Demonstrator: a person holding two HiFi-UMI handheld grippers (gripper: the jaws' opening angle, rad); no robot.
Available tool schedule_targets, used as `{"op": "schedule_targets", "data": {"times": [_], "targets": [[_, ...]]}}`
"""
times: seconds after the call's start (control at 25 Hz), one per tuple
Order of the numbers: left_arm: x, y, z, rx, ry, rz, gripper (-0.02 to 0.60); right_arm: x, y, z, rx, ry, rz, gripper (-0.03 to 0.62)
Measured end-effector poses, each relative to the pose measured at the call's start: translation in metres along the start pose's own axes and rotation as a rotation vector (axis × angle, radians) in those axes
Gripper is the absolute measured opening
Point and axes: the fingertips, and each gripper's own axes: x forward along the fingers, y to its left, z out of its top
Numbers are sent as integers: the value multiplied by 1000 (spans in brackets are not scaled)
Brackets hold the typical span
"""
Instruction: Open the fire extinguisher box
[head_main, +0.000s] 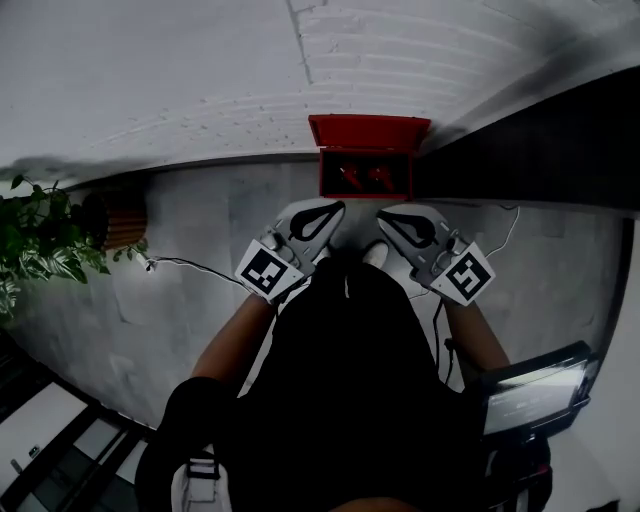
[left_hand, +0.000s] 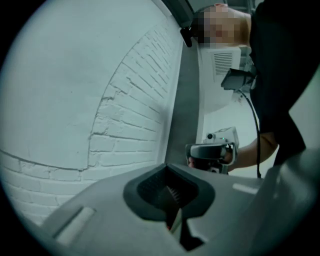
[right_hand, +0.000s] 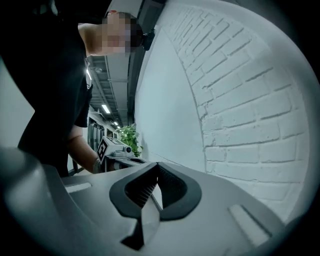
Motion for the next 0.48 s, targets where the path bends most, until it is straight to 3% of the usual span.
{"op": "schedule_targets", "data": {"times": [0.16, 0.48], "targets": [[-8, -25, 15, -14, -12, 3, 0, -7, 26, 22, -57, -10, 36, 9], [-13, -48, 51, -10, -63, 29, 0, -19, 33, 39, -105, -9, 4, 9]]}}
